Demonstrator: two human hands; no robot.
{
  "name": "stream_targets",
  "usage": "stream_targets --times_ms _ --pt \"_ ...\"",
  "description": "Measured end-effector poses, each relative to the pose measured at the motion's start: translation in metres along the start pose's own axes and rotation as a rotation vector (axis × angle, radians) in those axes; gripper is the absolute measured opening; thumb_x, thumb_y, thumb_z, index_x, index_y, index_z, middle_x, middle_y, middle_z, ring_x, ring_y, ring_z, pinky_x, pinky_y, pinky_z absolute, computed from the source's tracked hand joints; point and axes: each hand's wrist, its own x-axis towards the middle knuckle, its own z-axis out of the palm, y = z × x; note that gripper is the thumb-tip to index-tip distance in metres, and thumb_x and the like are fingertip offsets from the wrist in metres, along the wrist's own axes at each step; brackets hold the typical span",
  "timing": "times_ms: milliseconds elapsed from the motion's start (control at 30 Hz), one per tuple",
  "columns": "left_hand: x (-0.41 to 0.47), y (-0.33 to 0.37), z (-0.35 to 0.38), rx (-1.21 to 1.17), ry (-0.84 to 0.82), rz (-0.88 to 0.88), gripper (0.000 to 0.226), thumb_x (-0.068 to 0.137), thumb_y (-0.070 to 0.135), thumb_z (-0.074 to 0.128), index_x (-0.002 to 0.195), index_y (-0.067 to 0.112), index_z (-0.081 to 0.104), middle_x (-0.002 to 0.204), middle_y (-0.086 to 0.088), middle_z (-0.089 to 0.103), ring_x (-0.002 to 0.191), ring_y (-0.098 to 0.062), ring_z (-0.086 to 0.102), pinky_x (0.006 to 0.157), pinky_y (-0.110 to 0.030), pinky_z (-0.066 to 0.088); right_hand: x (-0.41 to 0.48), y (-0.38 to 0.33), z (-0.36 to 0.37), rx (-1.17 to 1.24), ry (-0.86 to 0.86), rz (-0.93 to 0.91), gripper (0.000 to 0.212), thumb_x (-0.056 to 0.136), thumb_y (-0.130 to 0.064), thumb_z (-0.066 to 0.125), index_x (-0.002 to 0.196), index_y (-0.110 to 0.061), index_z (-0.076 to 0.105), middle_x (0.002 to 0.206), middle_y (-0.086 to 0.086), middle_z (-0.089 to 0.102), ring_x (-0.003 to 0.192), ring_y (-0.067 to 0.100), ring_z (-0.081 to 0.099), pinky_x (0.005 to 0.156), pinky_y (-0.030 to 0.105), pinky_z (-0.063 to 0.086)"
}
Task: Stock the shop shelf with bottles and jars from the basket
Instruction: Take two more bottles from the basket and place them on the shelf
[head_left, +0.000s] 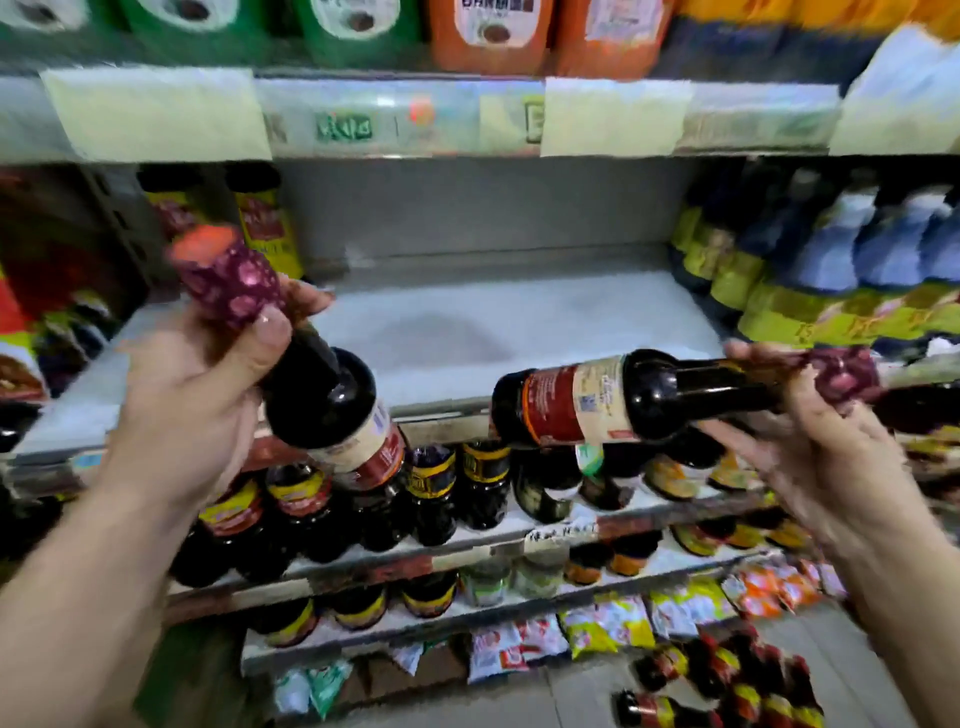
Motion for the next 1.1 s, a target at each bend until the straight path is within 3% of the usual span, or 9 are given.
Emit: stream_targets --times_ms 100,233,433,500,600,733,900,1000,1100 --pt "0.023 0.011 0.026 -0.044 0.040 -0.004 0.044 0.058 0.049 0.075 0.088 0.022 0.058 0.080 0.014 0.071 0.088 -0.001 0.065 0.084 -0.016 0.051 0.052 0.001 0.004 -0.005 -0.032 0.045 0.050 0.048 -0.046 0.081 0.089 -0.022 0.068 0.100 -0.008 0.071 0.099 0.015 0.067 0.073 0.037 0.059" --pt "0.057 -0.002 0.037 0.026 0.144 -0.087 0.008 0.083 0.017 0.059 0.086 0.021 0.053 0.069 0.017 0.070 0.077 0.004 0.065 0.085 -0.017 0.049 0.104 0.010 0.027 -0.029 -0.036 0.073 0.061 0.035 -0.048 0.086 0.085 -0.020 0.065 0.090 -0.006 0.072 0.092 0.014 0.068 0.069 0.038 0.059" --pt "0.097 -0.011 0.038 0.318 -0.014 -0.112 0.020 0.072 0.024 0.060 0.089 0.030 0.051 0.085 0.017 0.064 0.080 0.013 0.058 0.088 -0.013 0.044 0.175 0.013 0.073 -0.278 -0.085 0.115 0.004 0.085 -0.017 0.061 0.082 -0.016 0.058 0.086 0.002 0.061 0.095 0.023 0.061 0.076 0.039 0.057" --pt "0.102 -0.017 0.035 0.346 -0.029 -0.133 0.018 0.076 0.020 0.057 0.088 0.031 0.050 0.090 0.013 0.058 0.080 0.014 0.056 0.086 -0.010 0.043 0.194 0.016 0.089 -0.371 -0.139 0.128 0.006 0.085 -0.014 0.060 0.081 -0.019 0.059 0.083 -0.002 0.063 0.085 0.016 0.063 0.069 0.034 0.059" --pt "0.116 -0.031 0.031 0.235 0.094 -0.190 0.015 0.086 0.011 0.057 0.087 0.025 0.050 0.092 0.008 0.058 0.092 -0.005 0.055 0.095 -0.024 0.041 0.211 0.023 0.108 -0.468 -0.210 0.131 0.009 0.083 -0.017 0.063 0.082 -0.024 0.058 0.081 -0.008 0.063 0.077 0.006 0.061 0.053 0.024 0.057" --pt "0.139 -0.045 0.029 0.190 0.133 -0.300 0.005 0.086 0.012 0.057 0.085 0.016 0.060 0.093 -0.003 0.067 0.097 -0.023 0.061 0.104 -0.041 0.041 0.226 0.035 0.128 -0.538 -0.180 0.124 0.017 0.081 -0.024 0.067 0.095 -0.021 0.056 0.091 -0.001 0.063 0.091 0.020 0.060 0.071 0.038 0.054" --pt "0.154 -0.050 0.028 0.058 0.141 -0.297 0.021 0.088 -0.002 0.048 0.080 0.014 0.058 0.061 0.013 0.071 0.067 0.001 0.067 0.091 -0.026 0.048 0.230 0.047 0.143 -0.635 -0.212 0.094 0.033 0.073 -0.032 0.073 0.102 -0.022 0.060 0.106 0.000 0.065 0.094 0.014 0.061 0.064 0.028 0.049" --pt "0.158 -0.054 0.023 0.085 0.106 -0.301 0.017 0.088 0.001 0.049 0.086 0.014 0.059 0.069 0.011 0.073 0.072 0.000 0.067 0.095 -0.030 0.046 0.234 0.052 0.145 -0.649 -0.259 0.075 0.031 0.072 -0.031 0.075 0.099 -0.023 0.062 0.107 0.000 0.067 0.096 0.013 0.063 0.067 0.029 0.052" --pt "0.156 -0.062 0.021 0.220 0.060 -0.299 0.022 0.088 0.007 0.053 0.110 0.005 0.057 0.104 -0.002 0.066 0.093 -0.009 0.064 0.097 -0.025 0.047 0.237 0.058 0.143 -0.681 -0.288 0.047 0.019 0.069 -0.031 0.076 0.082 -0.033 0.062 0.106 -0.002 0.068 0.099 0.014 0.064 0.081 0.035 0.054"
